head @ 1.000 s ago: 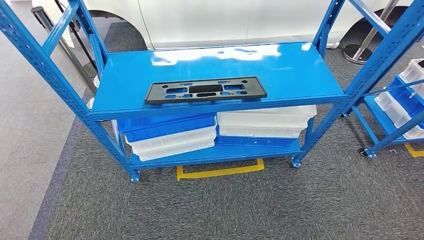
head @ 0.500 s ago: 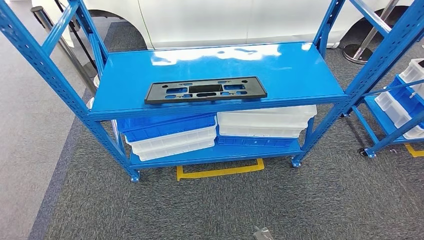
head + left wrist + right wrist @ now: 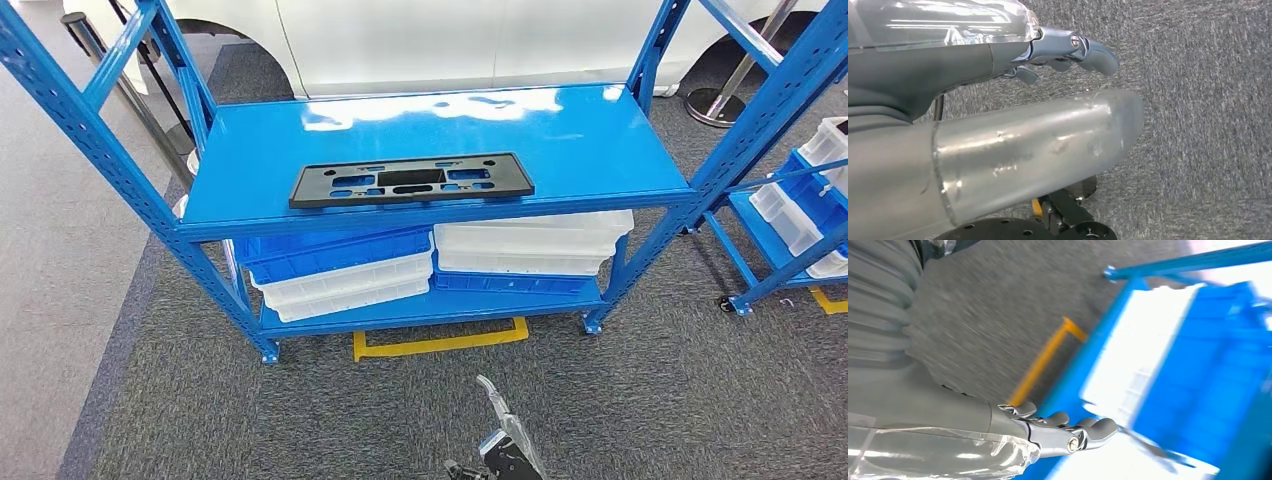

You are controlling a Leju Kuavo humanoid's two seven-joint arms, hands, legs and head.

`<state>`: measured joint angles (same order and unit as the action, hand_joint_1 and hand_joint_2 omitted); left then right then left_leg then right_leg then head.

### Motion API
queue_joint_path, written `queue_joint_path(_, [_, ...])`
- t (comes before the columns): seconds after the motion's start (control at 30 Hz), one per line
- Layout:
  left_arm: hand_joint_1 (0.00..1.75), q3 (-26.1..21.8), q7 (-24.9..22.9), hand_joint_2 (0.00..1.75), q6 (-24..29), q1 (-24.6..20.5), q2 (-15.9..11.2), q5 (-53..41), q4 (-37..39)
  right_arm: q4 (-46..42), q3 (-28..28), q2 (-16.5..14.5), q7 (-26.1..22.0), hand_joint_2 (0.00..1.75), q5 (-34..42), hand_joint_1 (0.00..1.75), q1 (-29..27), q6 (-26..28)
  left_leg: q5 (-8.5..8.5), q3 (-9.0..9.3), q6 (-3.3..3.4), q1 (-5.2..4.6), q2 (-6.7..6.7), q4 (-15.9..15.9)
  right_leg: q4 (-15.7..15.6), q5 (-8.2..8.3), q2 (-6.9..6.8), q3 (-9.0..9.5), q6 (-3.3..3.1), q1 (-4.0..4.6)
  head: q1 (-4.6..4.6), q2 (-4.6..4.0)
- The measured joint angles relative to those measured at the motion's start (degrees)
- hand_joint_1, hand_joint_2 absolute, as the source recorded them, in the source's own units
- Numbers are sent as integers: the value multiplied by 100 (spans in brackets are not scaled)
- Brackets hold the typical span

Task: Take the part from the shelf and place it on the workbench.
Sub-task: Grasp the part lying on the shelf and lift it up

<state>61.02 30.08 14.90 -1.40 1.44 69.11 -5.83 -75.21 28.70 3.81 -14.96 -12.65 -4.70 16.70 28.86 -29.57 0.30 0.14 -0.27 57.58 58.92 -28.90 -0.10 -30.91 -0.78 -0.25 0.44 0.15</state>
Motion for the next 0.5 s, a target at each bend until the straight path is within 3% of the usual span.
queue_joint_path(0.5, [0, 593, 141, 0, -92, -35, 72, 306, 228, -2453, 3, 63, -78, 175, -2043, 0, -120, -194, 6, -13, 11, -11, -2, 30, -9, 10, -2, -4, 16, -15, 0, 0])
